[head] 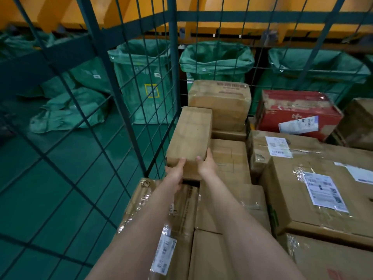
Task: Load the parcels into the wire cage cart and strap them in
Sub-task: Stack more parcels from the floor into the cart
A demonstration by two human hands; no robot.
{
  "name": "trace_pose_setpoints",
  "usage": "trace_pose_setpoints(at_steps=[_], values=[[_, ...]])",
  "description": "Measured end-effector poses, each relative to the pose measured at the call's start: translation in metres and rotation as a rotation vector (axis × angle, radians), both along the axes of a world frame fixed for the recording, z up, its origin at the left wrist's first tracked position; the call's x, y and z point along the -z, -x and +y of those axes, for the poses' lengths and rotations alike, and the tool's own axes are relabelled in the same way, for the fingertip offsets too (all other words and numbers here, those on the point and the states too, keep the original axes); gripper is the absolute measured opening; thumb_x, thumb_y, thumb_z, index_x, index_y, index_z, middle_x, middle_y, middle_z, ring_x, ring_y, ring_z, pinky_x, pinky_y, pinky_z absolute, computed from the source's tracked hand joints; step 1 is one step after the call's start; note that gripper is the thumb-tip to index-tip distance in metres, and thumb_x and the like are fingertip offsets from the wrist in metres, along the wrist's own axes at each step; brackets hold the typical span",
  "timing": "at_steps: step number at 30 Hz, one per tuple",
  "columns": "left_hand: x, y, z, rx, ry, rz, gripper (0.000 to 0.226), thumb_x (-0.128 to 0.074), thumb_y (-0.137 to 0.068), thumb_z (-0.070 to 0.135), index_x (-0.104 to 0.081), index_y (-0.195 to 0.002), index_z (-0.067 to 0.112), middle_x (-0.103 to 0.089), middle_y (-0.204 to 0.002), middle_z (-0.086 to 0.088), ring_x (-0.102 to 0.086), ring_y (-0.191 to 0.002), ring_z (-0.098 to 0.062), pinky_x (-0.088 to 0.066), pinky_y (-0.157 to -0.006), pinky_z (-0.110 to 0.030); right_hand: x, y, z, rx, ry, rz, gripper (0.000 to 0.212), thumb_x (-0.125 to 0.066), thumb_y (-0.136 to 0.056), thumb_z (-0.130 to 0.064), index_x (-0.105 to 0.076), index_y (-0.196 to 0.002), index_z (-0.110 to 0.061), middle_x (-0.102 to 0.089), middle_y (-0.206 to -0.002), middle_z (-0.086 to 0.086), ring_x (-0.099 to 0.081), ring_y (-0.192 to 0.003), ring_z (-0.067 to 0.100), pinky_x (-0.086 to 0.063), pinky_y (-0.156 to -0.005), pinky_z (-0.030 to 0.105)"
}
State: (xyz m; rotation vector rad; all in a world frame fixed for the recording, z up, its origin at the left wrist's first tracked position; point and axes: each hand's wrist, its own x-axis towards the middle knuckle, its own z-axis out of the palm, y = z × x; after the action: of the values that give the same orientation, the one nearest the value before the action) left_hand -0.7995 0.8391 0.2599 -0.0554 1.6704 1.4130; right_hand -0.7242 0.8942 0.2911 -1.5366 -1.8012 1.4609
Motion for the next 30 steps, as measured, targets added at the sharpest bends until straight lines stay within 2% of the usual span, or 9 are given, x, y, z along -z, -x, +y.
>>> trace_pose_setpoints(at_steps=[7, 9, 11, 15, 21, 25, 27, 28, 30], values=[[0.004, 0.004, -0.010, 0.063, 0.044, 0.009, 0.084, -0.053, -0.082, 0.061, -0.015, -0.149, 0.029, -0.046, -0.141, -0.012, -0.050, -0.121, -0.034, -0.042, -0.102, -0.050, -0.002, -0.009, -0.008, 0.070, 0.033, -0.031, 0.060, -0.044, -0.100, -0.031, -0.017, -0.151, -0.014, -0.035, -0.150, 0.012, -0.037, -0.135, 0.032, -0.031, -0.108, 0.039], [-0.001, 0.001, -0.016, 0.068, 0.052, -0.003, 0.084, -0.053, -0.080, 0.063, -0.022, -0.148, 0.024, -0.046, -0.140, -0.013, -0.055, -0.115, -0.035, -0.051, -0.087, -0.043, -0.001, -0.017, -0.013, 0.094, 0.019, -0.048, 0.059, -0.043, -0.099, -0.032, -0.020, -0.150, -0.012, -0.034, -0.150, 0.014, -0.037, -0.135, 0.032, -0.031, -0.107, 0.039], [-0.017, -0.010, -0.028, 0.050, 0.053, -0.010, 0.074, -0.048, -0.087, 0.058, -0.028, -0.147, 0.018, -0.040, -0.144, -0.013, -0.051, -0.120, -0.034, -0.051, -0.074, -0.036, -0.001, -0.026, -0.020, 0.094, 0.007, -0.085, 0.056, -0.042, -0.100, -0.031, -0.024, -0.148, -0.011, -0.035, -0.149, 0.015, -0.038, -0.133, 0.033, -0.033, -0.106, 0.039], [-0.038, -0.028, -0.054, 0.065, 0.061, 0.016, 0.060, -0.037, -0.098, 0.048, -0.027, -0.146, 0.014, -0.035, -0.144, -0.016, -0.045, -0.123, -0.034, -0.041, -0.101, -0.045, -0.002, -0.046, -0.033, 0.049, 0.024, -0.088, 0.054, -0.039, -0.100, -0.027, -0.024, -0.149, -0.010, -0.035, -0.148, 0.016, -0.038, -0.132, 0.034, -0.033, -0.105, 0.038], [-0.073, -0.079, -0.113, -0.015, 0.041, -0.002, 0.068, -0.033, -0.099, 0.050, -0.026, -0.146, 0.001, -0.034, -0.145, -0.022, -0.039, -0.130, -0.036, -0.035, -0.108, -0.044, -0.021, -0.082, -0.066, -0.050, 0.040, -0.042, 0.054, -0.038, -0.100, -0.026, -0.023, -0.148, -0.007, -0.034, -0.147, 0.018, -0.039, -0.131, 0.035, -0.032, -0.107, 0.038], [-0.094, -0.125, -0.140, -0.122, -0.085, -0.093, 0.067, -0.026, -0.100, 0.050, -0.030, -0.144, 0.001, -0.023, -0.152, -0.020, -0.025, -0.140, -0.035, -0.024, -0.112, -0.038, -0.029, -0.108, -0.086, -0.124, 0.029, -0.013, 0.049, -0.038, -0.100, -0.025, -0.033, -0.142, -0.001, -0.041, -0.143, 0.019, -0.039, -0.131, 0.034, -0.032, -0.107, 0.035], [-0.095, -0.144, -0.152, -0.132, -0.084, -0.057, 0.063, -0.029, -0.099, 0.052, -0.036, -0.141, 0.006, -0.038, -0.146, -0.017, -0.039, -0.133, -0.036, -0.033, -0.107, -0.041, -0.029, -0.121, -0.094, -0.151, 0.035, -0.012, 0.046, -0.038, -0.100, -0.027, -0.038, -0.139, -0.002, -0.044, -0.141, 0.018, -0.041, -0.129, 0.034, -0.034, -0.107, 0.036], [-0.092, -0.151, -0.161, -0.161, -0.069, -0.023, 0.058, -0.032, -0.098, 0.053, -0.039, -0.139, 0.013, -0.053, -0.132, -0.013, -0.052, -0.118, -0.034, -0.040, -0.099, -0.042, -0.030, -0.130, -0.100, -0.161, 0.043, -0.012, 0.046, -0.037, -0.100, -0.028, -0.039, -0.138, -0.003, -0.044, -0.141, 0.017, -0.042, -0.129, 0.034, -0.034, -0.107, 0.037], [-0.085, -0.163, -0.178, -0.223, -0.033, 0.007, 0.036, -0.040, -0.098, 0.046, -0.044, -0.123, 0.021, -0.055, -0.097, -0.007, -0.053, -0.091, -0.025, -0.043, -0.083, -0.037, -0.031, -0.144, -0.107, -0.154, 0.046, -0.015, 0.045, -0.037, -0.100, -0.029, -0.042, -0.138, -0.005, -0.046, -0.141, 0.014, -0.044, -0.127, 0.032, -0.035, -0.103, 0.033]])
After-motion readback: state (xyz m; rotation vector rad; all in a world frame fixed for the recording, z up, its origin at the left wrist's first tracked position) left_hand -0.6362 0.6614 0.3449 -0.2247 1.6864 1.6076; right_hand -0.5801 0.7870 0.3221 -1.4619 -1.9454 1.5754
